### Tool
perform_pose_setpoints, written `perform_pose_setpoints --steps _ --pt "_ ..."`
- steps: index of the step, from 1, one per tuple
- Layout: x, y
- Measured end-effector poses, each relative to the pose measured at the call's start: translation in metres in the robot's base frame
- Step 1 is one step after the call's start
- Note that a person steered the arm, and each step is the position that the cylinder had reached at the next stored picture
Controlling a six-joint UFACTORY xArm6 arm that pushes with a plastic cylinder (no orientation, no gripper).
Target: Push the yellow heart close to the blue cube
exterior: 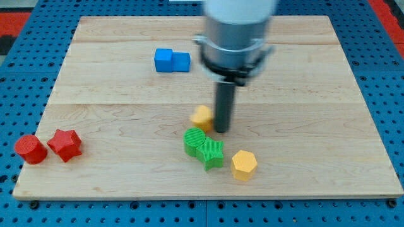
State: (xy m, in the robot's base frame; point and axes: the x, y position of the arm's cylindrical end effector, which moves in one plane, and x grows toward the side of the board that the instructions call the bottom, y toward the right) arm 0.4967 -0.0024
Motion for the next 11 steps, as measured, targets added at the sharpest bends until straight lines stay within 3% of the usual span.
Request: perform_pose_setpoints --steps 2,4,5,6,7,8,9,11 --pt "-0.093 -0.122" --pt "-0.066 -0.059" --pt "-0.037 -0.106" --pt "-0.042 -0.142" --pt "-0.013 -0.123" --pt "-0.027 -0.185" --pt "-0.075 -0.219" --pt "-0.153 -0.199"
